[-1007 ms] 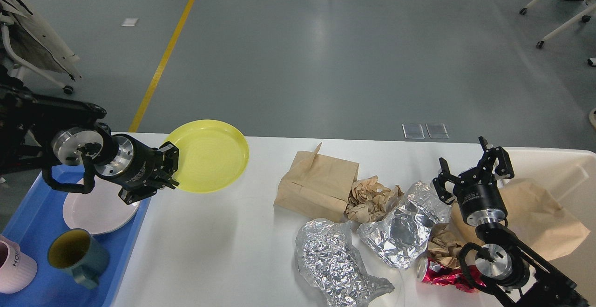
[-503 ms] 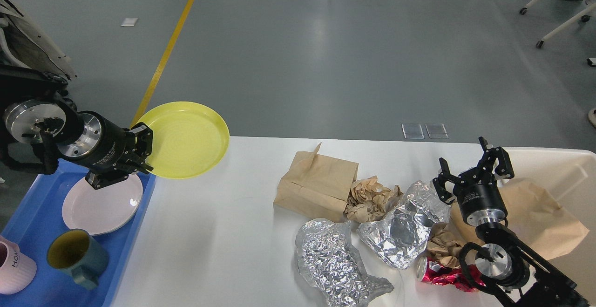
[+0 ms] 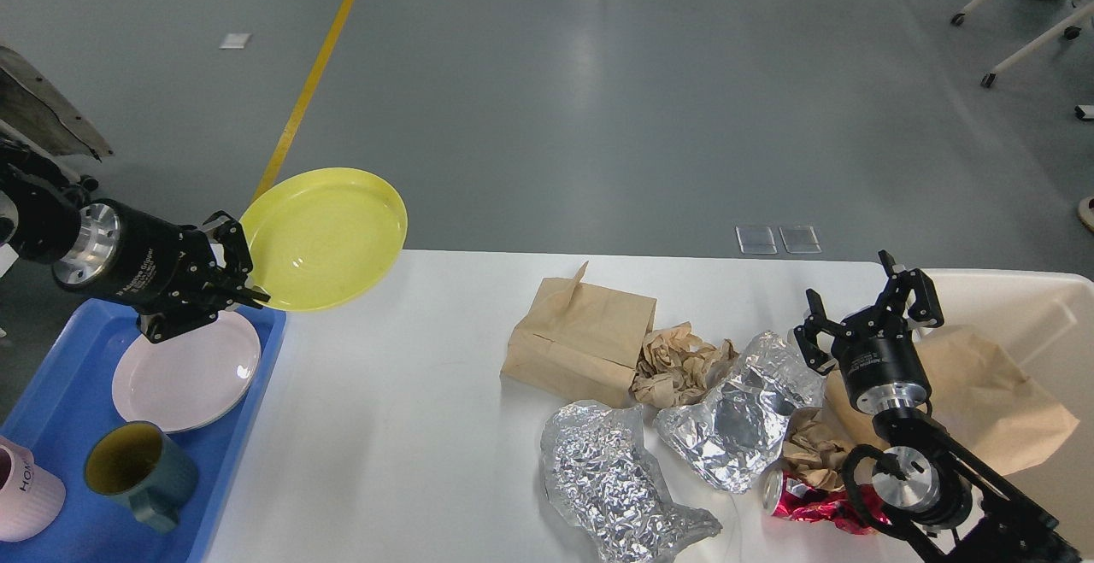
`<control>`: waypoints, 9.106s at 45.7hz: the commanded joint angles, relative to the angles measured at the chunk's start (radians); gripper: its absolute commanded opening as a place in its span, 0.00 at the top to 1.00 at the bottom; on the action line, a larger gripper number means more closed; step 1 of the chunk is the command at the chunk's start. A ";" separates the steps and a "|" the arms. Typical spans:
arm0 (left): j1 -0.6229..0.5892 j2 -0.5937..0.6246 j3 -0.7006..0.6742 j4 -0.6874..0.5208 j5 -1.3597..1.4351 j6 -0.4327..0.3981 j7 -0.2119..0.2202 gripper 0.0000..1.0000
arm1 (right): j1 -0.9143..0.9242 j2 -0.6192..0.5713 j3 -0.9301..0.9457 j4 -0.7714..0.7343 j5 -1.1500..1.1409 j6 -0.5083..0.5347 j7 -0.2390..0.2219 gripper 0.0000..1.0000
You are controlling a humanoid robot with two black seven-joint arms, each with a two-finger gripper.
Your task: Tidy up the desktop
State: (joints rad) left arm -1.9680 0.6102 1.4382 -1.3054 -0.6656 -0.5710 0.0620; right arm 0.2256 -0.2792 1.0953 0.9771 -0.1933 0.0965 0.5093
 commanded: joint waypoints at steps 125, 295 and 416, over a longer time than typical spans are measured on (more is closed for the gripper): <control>1.695 -0.056 -2.582 0.138 0.365 0.261 -0.211 0.04 | -0.002 0.000 0.000 0.000 0.000 0.000 0.000 0.00; 1.649 -0.489 -2.839 0.609 0.686 -0.087 -0.172 0.03 | 0.001 0.002 0.002 -0.005 0.002 0.000 -0.002 0.00; 1.649 -0.489 -2.839 0.609 0.686 -0.089 -0.172 0.03 | 0.660 -0.413 -0.970 -0.020 0.032 0.000 -0.137 0.00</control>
State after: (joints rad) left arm -0.3191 0.1212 -1.3999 -0.6964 0.0200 -0.6596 -0.1105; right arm 0.6601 -0.6513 0.5075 0.9598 -0.1624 0.0936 0.3727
